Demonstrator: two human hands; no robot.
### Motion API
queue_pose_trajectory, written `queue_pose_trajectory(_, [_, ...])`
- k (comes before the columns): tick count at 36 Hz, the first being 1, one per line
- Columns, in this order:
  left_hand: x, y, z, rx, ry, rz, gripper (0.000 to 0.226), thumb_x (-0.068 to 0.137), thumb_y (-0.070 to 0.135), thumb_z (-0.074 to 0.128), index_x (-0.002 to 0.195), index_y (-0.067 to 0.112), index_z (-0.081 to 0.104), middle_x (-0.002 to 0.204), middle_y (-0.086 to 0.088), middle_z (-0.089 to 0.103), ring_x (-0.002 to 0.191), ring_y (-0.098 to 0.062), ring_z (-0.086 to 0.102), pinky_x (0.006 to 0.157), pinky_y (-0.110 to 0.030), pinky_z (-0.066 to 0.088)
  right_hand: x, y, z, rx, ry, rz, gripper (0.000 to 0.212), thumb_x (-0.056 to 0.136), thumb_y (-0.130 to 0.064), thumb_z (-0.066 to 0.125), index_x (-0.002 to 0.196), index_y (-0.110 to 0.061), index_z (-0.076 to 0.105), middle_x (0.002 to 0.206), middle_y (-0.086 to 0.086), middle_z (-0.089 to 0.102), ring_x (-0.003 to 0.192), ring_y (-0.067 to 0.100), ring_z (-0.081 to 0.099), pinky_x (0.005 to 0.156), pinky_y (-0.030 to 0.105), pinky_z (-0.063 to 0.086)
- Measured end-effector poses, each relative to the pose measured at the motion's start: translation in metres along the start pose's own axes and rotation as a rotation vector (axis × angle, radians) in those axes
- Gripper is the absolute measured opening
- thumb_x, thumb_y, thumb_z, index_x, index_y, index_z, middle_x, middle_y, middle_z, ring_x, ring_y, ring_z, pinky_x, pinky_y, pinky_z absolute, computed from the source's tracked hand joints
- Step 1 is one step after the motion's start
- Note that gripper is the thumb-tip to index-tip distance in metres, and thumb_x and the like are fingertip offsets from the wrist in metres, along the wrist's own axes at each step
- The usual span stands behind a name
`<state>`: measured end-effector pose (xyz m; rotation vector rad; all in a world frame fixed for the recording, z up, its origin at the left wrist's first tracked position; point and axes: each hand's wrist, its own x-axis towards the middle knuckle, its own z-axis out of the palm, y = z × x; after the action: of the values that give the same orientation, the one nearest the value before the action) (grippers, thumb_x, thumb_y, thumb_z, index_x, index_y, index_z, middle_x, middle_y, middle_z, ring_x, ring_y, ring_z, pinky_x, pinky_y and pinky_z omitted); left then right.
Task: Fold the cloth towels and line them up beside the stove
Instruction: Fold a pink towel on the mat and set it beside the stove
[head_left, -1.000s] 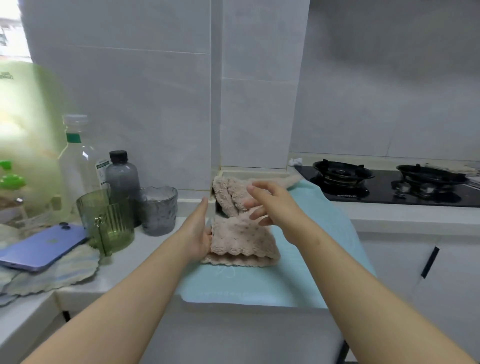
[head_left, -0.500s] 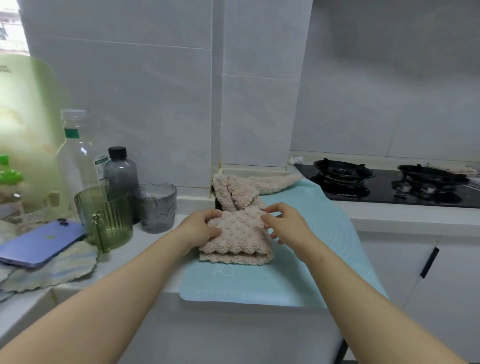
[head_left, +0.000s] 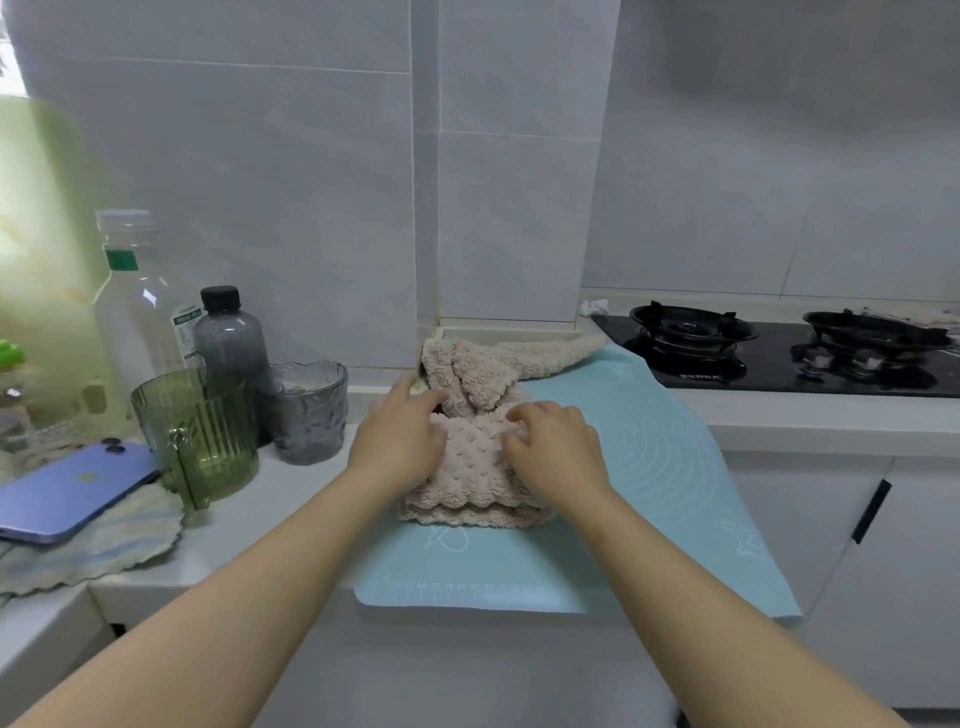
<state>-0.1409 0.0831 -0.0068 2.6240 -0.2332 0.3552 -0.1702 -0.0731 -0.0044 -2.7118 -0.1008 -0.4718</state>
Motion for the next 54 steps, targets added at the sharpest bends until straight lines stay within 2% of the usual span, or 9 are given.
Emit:
queue_pose_trajectory(3, [0.006, 0.013, 0.002, -0.065, 0.013, 0.080, 0.037, 0.098, 0.020, 0.034, 0.132, 0.014, 0.048, 0.141, -0.006, 0.040, 0.130, -0.027, 0.037, 0.106, -0.037, 0.032, 0.003, -0.006, 0.002, 0.050, 0.088, -0.060, 0.036, 0.096, -0.021, 0.034, 0.127, -0.019, 0.052, 0.136, -0.002, 0.049, 0.124, 0.022, 0.038, 0.098, 0.034, 0.029])
queue_pose_trajectory(6, [0.006, 0.012, 0.017, -0.069, -0.104, 0.050, 0.036, 0.100, 0.020, 0.027, 0.123, 0.008, 0.051, 0.130, -0.007, 0.049, 0.122, -0.026, 0.044, 0.101, -0.037, 0.035, 0.005, -0.003, 0.014, -0.018, -0.034, -0.111, 0.038, 0.099, -0.025, 0.029, 0.134, -0.019, 0.044, 0.145, -0.004, 0.038, 0.133, 0.018, 0.029, 0.103, 0.036, 0.026])
queue_pose_trajectory(14, [-0.015, -0.004, 0.045, 0.181, -0.154, 0.009, 0.044, 0.101, 0.030, 0.018, 0.144, 0.022, 0.026, 0.153, 0.005, 0.023, 0.143, -0.014, 0.014, 0.114, -0.039, 0.014, -0.002, 0.019, 0.032, -0.036, -0.301, -0.035, 0.046, 0.101, -0.031, 0.019, 0.146, -0.022, 0.025, 0.157, -0.006, 0.013, 0.145, 0.017, 0.008, 0.114, 0.040, 0.010])
queue_pose_trajectory(23, [-0.013, -0.002, 0.042, 0.225, -0.210, 0.017, 0.046, 0.101, 0.029, 0.017, 0.146, 0.021, 0.024, 0.155, 0.004, 0.021, 0.142, -0.013, 0.017, 0.115, -0.039, 0.008, 0.000, 0.020, 0.033, -0.022, -0.364, -0.028, 0.048, 0.101, -0.032, 0.019, 0.147, -0.019, 0.024, 0.158, -0.004, 0.010, 0.146, 0.016, 0.007, 0.116, 0.040, 0.005])
queue_pose_trajectory(29, [-0.017, -0.004, 0.040, 0.154, -0.232, -0.008, 0.046, 0.101, 0.032, 0.017, 0.147, 0.025, 0.020, 0.156, 0.005, 0.016, 0.144, -0.011, 0.012, 0.116, -0.040, 0.005, -0.004, 0.020, 0.033, 0.003, -0.320, -0.047, 0.047, 0.101, -0.033, 0.021, 0.145, -0.019, 0.029, 0.157, -0.004, 0.015, 0.145, 0.017, 0.010, 0.115, 0.038, 0.008])
queue_pose_trajectory(36, [-0.022, -0.003, 0.040, 0.021, -0.040, -0.033, 0.042, 0.099, 0.028, 0.032, 0.140, 0.021, 0.034, 0.147, 0.004, 0.033, 0.132, -0.018, 0.035, 0.106, -0.036, 0.024, -0.006, 0.025, 0.032, 0.197, -0.057, 0.019, 0.036, 0.094, -0.037, 0.041, 0.122, -0.015, 0.049, 0.127, 0.001, 0.050, 0.123, 0.022, 0.041, 0.094, 0.034, 0.029])
queue_pose_trajectory(44, [-0.021, -0.005, 0.037, -0.162, 0.008, -0.071, 0.039, 0.096, 0.021, 0.041, 0.136, 0.021, 0.040, 0.144, 0.004, 0.039, 0.130, -0.016, 0.037, 0.110, -0.034, 0.025, -0.005, 0.027, 0.038, 0.077, -0.147, 0.063, 0.059, 0.095, -0.044, 0.035, 0.145, -0.016, 0.022, 0.144, 0.006, 0.041, 0.141, 0.026, 0.020, 0.111, 0.040, 0.016])
queue_pose_trajectory(49, [-0.018, -0.007, 0.039, -0.191, 0.069, -0.165, 0.039, 0.094, 0.026, 0.048, 0.132, 0.021, 0.044, 0.139, 0.005, 0.045, 0.128, -0.016, 0.040, 0.107, -0.031, 0.027, -0.004, 0.029, 0.038, 0.129, -0.116, 0.049, 0.058, 0.094, -0.043, 0.038, 0.145, -0.021, 0.021, 0.130, 0.002, 0.051, 0.125, 0.022, 0.038, 0.104, 0.036, 0.024])
queue_pose_trajectory(54, [-0.018, -0.005, 0.038, -0.154, 0.097, -0.223, 0.035, 0.093, 0.024, 0.047, 0.129, 0.020, 0.048, 0.135, 0.005, 0.050, 0.124, -0.016, 0.045, 0.107, -0.033, 0.024, -0.004, 0.029, 0.035, 0.191, -0.095, 0.078, 0.062, 0.093, -0.044, 0.042, 0.146, -0.022, 0.021, 0.134, -0.003, 0.048, 0.128, 0.016, 0.036, 0.107, 0.030, 0.019])
